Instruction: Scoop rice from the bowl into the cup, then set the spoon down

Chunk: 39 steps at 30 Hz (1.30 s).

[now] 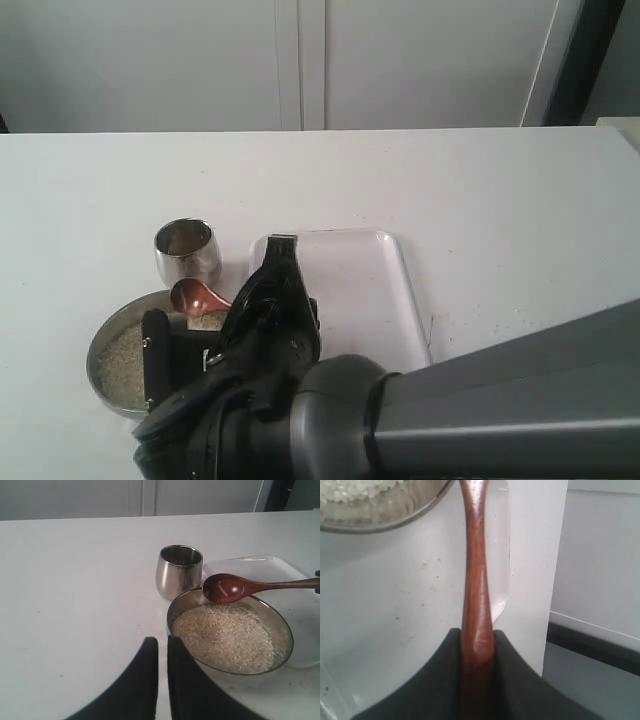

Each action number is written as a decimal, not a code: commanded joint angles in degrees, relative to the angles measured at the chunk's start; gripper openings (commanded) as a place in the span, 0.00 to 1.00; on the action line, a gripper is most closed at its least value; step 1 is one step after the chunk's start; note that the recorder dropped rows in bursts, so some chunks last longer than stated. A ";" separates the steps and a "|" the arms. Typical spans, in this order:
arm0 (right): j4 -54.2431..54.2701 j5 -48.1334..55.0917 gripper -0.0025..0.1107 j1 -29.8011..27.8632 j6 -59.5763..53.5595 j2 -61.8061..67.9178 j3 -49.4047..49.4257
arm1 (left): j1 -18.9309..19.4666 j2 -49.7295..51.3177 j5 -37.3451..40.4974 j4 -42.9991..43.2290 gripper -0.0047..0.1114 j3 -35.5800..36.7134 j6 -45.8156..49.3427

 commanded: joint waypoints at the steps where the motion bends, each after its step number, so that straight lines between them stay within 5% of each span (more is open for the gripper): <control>1: 0.33 -1.90 0.02 -0.37 0.32 0.00 -0.25 | -0.38 0.04 -0.21 -0.55 0.16 -0.36 0.01; 39: 7.85 -4.13 0.02 -0.37 -2.79 1.21 -0.25 | -0.38 0.04 -0.21 -0.55 0.16 -0.36 0.01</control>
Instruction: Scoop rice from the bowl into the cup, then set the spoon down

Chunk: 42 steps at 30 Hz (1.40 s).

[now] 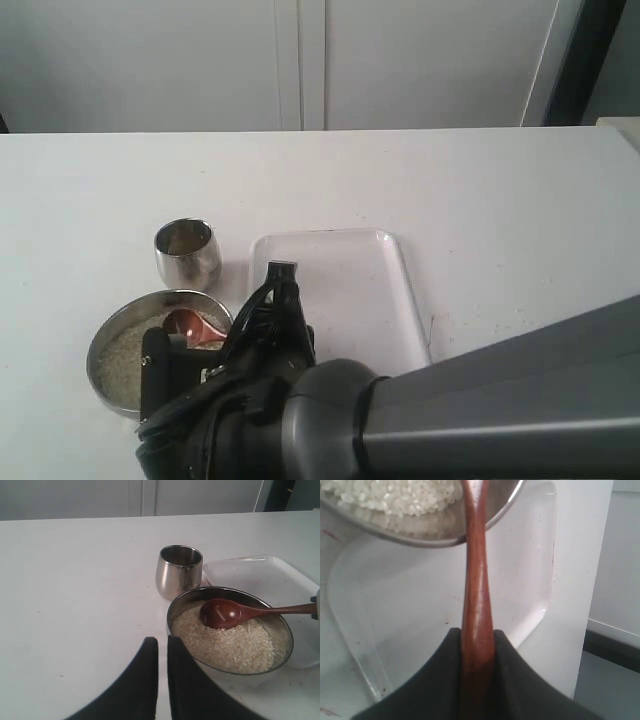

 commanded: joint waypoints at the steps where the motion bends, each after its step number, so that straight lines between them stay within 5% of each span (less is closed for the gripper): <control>1: 2.76 0.04 0.02 -0.20 -1.26 0.01 -0.33 | -0.38 0.04 -0.21 -0.55 0.16 -0.36 0.01; 21: 21.92 2.40 0.02 -0.30 -13.98 0.01 -12.81 | -0.38 0.04 -0.21 -0.55 0.16 -0.36 0.01; 25: 33.96 6.70 0.02 -4.08 -20.64 -0.62 -16.48 | -0.38 0.04 -0.21 -0.55 0.16 -0.36 0.01; 31: 49.70 -0.41 0.02 -11.05 -26.42 -8.87 -16.48 | -0.38 0.04 -0.21 -0.55 0.16 -0.36 0.01; 42: 50.14 1.51 0.02 -12.69 -27.39 -17.05 -11.66 | -0.38 0.04 -0.21 -0.55 0.16 -0.36 0.01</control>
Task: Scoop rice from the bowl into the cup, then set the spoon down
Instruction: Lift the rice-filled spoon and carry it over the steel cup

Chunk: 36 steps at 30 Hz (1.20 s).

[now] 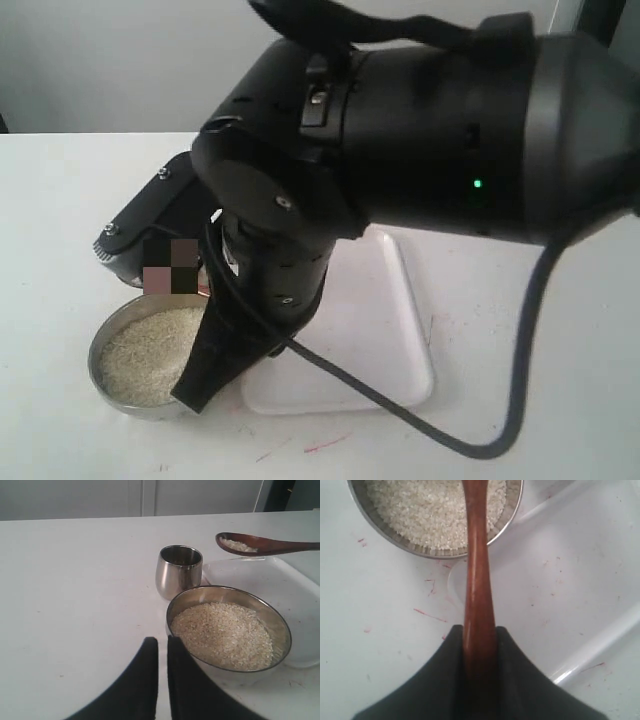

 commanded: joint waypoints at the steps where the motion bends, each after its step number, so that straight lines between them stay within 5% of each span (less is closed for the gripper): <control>1: 0.28 0.14 0.02 -0.57 -0.56 -2.75 3.20 | -0.38 0.04 -0.21 -0.55 0.16 -0.36 0.01; 23: -2.21 -1.36 0.02 -1.67 2.99 -3.85 6.15 | -0.38 0.04 -0.21 -0.55 0.16 -0.36 0.01; 36: -2.58 5.34 0.02 -8.61 0.06 5.44 -8.75 | -0.38 0.04 -0.21 -0.55 0.16 -0.36 0.01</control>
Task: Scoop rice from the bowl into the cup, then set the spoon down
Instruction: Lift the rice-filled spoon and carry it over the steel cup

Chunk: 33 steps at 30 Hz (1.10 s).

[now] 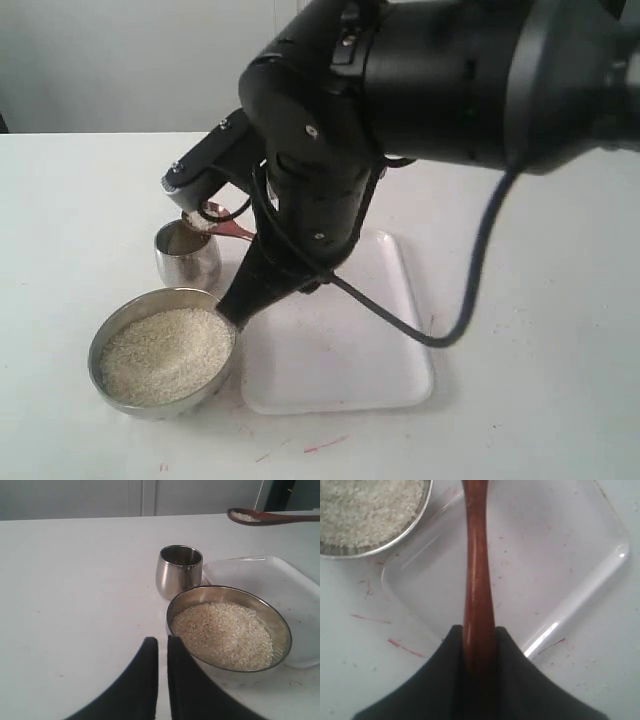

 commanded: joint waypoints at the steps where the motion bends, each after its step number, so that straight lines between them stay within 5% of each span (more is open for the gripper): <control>1: -0.61 2.59 0.02 -1.65 -2.01 4.57 -6.40 | -0.38 0.04 -0.21 -0.55 0.16 -0.36 0.01; 12: -0.63 4.71 0.02 -2.09 -3.74 15.83 -18.77 | -0.38 0.04 -0.21 -0.55 0.16 -0.36 0.01; 33: -21.88 9.39 0.02 3.08 -4.91 20.39 -19.16 | -0.38 0.04 -0.21 -0.55 0.16 -0.36 0.01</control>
